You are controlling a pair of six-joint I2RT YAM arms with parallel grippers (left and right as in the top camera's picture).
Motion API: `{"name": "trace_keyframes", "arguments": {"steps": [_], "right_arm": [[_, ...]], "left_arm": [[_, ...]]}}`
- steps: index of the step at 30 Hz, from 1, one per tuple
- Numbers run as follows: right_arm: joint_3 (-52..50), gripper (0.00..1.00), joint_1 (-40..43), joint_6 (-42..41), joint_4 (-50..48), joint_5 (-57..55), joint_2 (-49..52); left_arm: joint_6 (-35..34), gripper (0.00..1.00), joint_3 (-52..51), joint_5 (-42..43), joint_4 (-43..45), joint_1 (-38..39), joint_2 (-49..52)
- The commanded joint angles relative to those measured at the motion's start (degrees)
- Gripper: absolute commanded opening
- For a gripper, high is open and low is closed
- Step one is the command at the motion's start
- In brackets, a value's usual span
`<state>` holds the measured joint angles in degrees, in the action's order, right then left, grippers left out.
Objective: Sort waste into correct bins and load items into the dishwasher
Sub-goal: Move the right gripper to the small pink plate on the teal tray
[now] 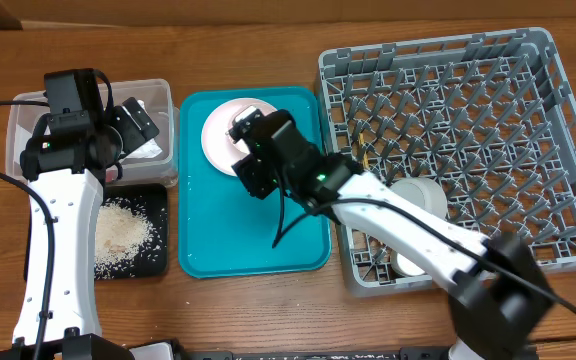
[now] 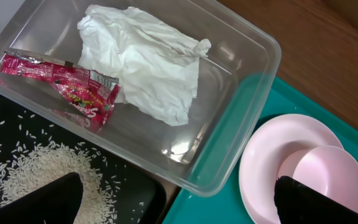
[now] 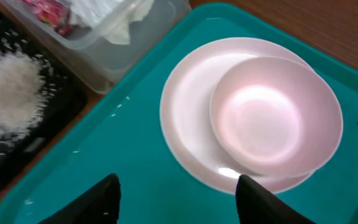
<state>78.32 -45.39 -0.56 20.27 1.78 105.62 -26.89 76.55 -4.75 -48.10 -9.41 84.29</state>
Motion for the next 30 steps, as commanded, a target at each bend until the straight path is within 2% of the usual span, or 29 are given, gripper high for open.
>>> {"name": "trace_keyframes", "arguments": {"steps": [1, 6, 12, 19, 24, 30], "right_arm": [[1.2, 0.62, 0.2, 4.3, -4.2, -1.3, 3.0], [1.2, 0.71, 0.2, 12.3, -11.3, -1.3, 6.8], [1.2, 0.73, 1.0, 20.4, -18.0, -1.4, 10.6], [1.2, 0.72, 4.2, 20.5, -21.2, -1.3, 14.9], [1.2, 0.65, 6.1, 20.2, -20.7, -1.3, 15.4], [1.2, 0.49, 6.2, 20.1, -17.3, 2.1, 15.4]], "left_arm": [[-0.5, 1.00, 1.2, -0.1, 0.1, 0.0, -0.2], [-0.5, 1.00, 1.2, -0.1, 0.1, 0.0, -0.2], [-0.5, 1.00, 1.2, -0.1, 0.1, 0.0, -0.2], [-0.5, 1.00, 1.2, -0.1, 0.1, 0.0, -0.2], [-0.5, 1.00, 1.2, -0.1, 0.1, 0.0, -0.2], [-0.5, 1.00, 1.2, -0.1, 0.1, 0.0, -0.2]]}}
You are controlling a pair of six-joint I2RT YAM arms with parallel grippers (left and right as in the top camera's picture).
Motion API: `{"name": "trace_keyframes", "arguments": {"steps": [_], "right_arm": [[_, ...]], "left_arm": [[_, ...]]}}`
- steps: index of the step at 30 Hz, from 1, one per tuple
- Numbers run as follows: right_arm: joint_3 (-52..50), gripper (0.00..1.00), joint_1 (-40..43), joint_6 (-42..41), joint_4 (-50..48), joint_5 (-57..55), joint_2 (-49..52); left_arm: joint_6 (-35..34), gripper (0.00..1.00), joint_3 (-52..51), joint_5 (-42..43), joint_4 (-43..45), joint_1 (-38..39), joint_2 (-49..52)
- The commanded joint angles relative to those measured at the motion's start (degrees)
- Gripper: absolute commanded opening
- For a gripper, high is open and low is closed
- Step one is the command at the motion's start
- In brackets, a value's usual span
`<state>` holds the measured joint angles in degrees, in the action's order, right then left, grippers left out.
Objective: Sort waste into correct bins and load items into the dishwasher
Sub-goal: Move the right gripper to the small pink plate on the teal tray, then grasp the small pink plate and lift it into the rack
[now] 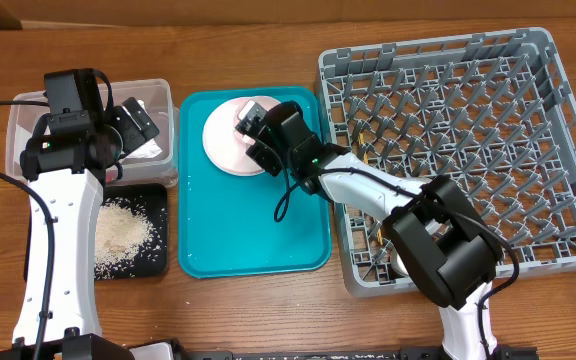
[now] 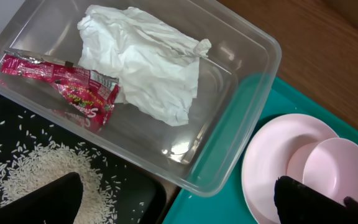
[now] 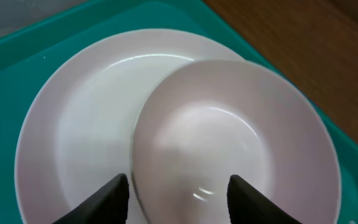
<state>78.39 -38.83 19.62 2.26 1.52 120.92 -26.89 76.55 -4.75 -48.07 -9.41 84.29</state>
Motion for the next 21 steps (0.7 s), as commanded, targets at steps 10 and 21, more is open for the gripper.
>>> {"name": "trace_keyframes", "arguments": {"steps": [10, 21], "right_arm": [[1.1, 0.34, -0.4, -0.1, 3.9, 4.2, 0.1], [1.1, 0.08, -0.5, -0.1, 2.2, 4.6, -0.1]], "left_arm": [[-0.5, 1.00, 1.2, -0.1, 0.1, 0.0, -0.2], [-0.5, 1.00, 1.2, -0.1, 0.1, 0.0, -0.2]]}}
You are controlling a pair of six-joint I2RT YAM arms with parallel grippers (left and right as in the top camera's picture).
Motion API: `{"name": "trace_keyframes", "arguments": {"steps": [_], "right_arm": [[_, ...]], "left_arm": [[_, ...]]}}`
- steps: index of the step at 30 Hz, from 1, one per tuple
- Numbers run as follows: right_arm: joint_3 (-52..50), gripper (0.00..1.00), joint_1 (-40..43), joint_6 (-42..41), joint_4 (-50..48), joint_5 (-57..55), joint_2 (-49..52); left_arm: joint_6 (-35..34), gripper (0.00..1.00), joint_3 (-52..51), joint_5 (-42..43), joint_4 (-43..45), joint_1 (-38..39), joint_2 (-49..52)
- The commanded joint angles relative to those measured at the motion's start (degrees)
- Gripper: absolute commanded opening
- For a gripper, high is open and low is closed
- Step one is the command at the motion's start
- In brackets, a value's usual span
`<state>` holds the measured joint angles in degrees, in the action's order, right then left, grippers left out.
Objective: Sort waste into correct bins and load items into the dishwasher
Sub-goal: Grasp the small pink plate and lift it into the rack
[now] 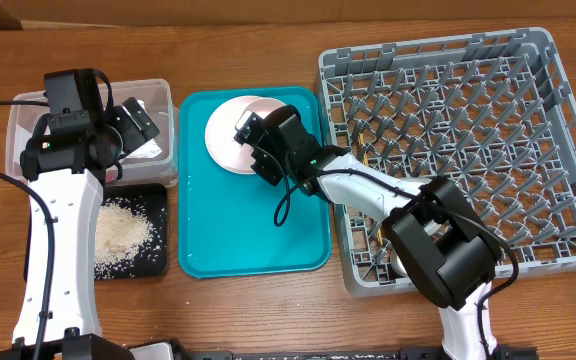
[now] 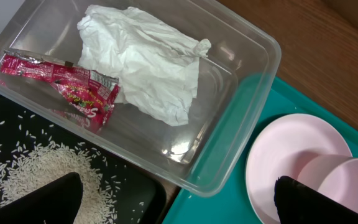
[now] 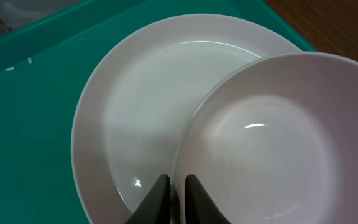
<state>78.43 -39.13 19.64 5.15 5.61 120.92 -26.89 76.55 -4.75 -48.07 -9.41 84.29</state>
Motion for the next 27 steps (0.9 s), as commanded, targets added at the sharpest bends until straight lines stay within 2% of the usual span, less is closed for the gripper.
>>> {"name": "trace_keyframes", "arguments": {"steps": [1, 3, 10, 18, 22, 27], "right_arm": [[1.1, 0.08, -0.2, -0.3, -1.0, 1.3, -0.2], [1.1, 0.04, -0.2, -2.9, -2.1, 3.1, -1.0], [1.1, 0.04, -0.1, -11.8, -4.2, 13.0, -10.5], [1.1, 0.04, 2.2, -24.6, 3.8, 20.7, -26.0], [1.1, 0.04, 7.6, -30.1, 9.1, 27.6, -31.8], [1.1, 0.04, 19.5, -30.8, 17.4, 47.4, -35.1]], "left_arm": [[-0.5, 1.00, 1.2, -0.1, 0.0, 0.0, -0.2], [-0.5, 1.00, 1.2, -0.1, 0.1, 0.0, -0.2], [-0.5, 1.00, 1.2, -0.1, 0.1, 0.0, -0.2], [-0.5, 1.00, 1.2, -0.1, 0.1, 0.0, -0.2], [-0.5, 1.00, 1.2, -0.1, 0.1, 0.0, -0.2], [-0.5, 1.00, 1.2, -0.1, 0.1, 0.0, -0.2]]}}
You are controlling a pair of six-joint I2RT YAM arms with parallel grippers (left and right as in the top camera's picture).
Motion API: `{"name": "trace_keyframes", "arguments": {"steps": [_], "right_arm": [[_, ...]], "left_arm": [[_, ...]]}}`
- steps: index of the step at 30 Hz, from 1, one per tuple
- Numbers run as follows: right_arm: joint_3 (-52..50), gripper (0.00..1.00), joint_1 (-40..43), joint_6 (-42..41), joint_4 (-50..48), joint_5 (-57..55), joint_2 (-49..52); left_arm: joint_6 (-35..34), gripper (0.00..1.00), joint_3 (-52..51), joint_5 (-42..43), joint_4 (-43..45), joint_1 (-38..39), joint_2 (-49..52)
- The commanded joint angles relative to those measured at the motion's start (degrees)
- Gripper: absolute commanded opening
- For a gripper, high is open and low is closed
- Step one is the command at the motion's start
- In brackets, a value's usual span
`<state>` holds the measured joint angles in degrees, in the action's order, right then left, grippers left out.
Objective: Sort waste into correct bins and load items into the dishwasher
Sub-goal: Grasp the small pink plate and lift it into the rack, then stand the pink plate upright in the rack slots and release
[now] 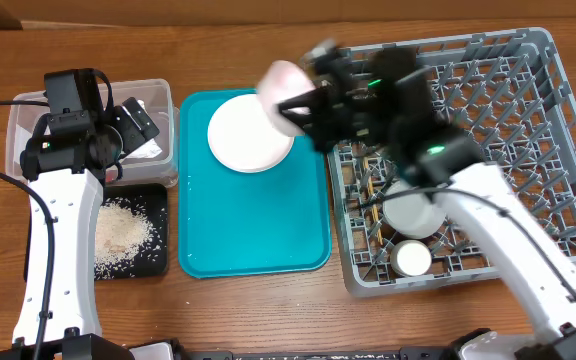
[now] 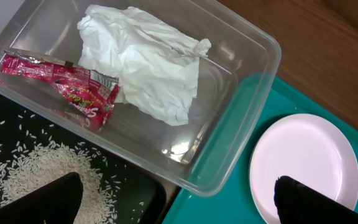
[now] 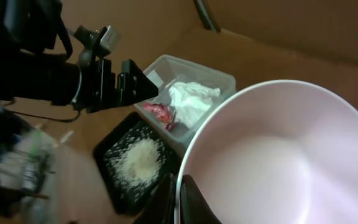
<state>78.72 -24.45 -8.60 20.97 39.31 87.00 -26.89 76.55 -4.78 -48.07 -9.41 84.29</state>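
A pink bowl (image 1: 280, 84) hangs tilted in the air above the tray's right rim, with my right gripper (image 1: 306, 103) shut on its rim. In the right wrist view the bowl (image 3: 284, 162) fills the frame and the right gripper (image 3: 178, 198) pinches its edge. The pink plate (image 1: 251, 133) lies bare on the teal tray (image 1: 253, 240). The grey dish rack (image 1: 498, 110) stands to the right. My left gripper (image 2: 176, 202) hangs open over the corner of the clear bin (image 2: 253, 118), holding nothing.
The clear bin holds a crumpled white tissue (image 2: 143, 62) and a red wrapper (image 2: 67, 86). Beside it a black tray (image 1: 126, 232) carries loose rice. Two white cups (image 1: 412, 212) sit in the rack's near left part.
The bowl has left the plate and is now raised and tilted near the rack's left edge, still in my right gripper. The left arm has not moved.
My right gripper was open above the tray beside the plate and bowl. Then it stood open close over the bowl. Then it was shut on the bowl's rim, and now it holds the bowl up off the plate.
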Motion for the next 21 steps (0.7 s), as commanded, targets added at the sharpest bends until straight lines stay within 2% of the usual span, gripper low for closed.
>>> {"name": "trace_keyframes", "arguments": {"steps": [1, 5, 12, 15, 21], "right_arm": [[0.8, 0.04, 7.7, -2.6, 3.0, 18.7, -1.2], [0.7, 0.04, 18.1, -2.5, 9.5, 30.0, -1.0], [-1.2, 0.04, 33.2, -2.6, 15.8, 37.7, -1.0], [-3.3, 0.04, 36.8, -2.6, 16.3, 40.5, -1.0], [-8.2, 0.04, 37.6, -2.5, 16.2, 40.3, -0.9]], "left_arm": [[-0.5, 1.00, 1.2, -0.1, 0.1, 0.0, -0.2], [-0.5, 1.00, 1.2, -0.1, 0.1, 0.0, -0.2], [-0.5, 1.00, 1.2, -0.1, 0.0, 0.0, -0.2], [-0.5, 1.00, 1.2, -0.1, 0.1, 0.0, -0.2], [-0.5, 1.00, 1.2, -0.1, 0.1, 0.0, -0.2]]}}
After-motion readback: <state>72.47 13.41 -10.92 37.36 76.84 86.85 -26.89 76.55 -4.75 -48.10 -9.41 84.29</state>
